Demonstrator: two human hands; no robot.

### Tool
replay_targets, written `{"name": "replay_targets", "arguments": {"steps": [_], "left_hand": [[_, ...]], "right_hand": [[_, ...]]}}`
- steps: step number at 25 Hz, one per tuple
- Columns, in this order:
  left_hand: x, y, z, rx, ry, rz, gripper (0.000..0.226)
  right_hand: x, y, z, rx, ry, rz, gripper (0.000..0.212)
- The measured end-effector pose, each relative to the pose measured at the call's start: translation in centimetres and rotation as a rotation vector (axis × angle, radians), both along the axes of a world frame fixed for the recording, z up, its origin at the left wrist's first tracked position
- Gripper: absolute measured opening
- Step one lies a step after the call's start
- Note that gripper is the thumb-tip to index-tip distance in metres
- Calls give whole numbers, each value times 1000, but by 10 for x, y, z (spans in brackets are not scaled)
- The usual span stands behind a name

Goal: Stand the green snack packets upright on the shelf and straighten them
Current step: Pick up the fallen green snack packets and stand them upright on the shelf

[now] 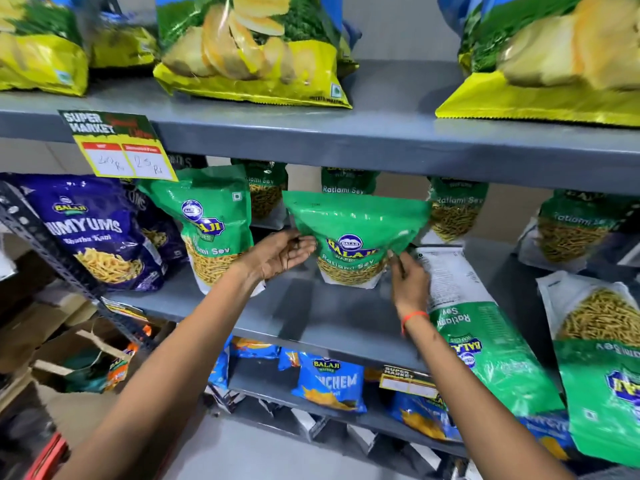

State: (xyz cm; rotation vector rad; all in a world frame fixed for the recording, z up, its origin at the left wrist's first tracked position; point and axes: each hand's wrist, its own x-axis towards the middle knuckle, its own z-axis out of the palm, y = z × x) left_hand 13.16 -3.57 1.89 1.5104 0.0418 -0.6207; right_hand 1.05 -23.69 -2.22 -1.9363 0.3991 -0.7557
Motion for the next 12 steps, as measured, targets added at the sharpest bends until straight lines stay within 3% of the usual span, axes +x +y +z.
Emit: {"name": "replay_targets", "arguments": {"steps": [3, 6, 9, 12], "left_hand": [[3, -8, -9, -56, -36, 80, 28], [0, -19, -28, 23, -135, 92, 6], [-3, -29, -40, 166, -267, -10, 32], [-8, -34, -46, 173, -315, -59, 40]], "right_hand": [[15, -11, 3, 53, 56, 122, 21], [25, -22, -10, -20, 229, 154, 22], [33, -28, -22, -58, 335, 198, 34], [35, -26, -26, -24, 406, 268, 39]]}}
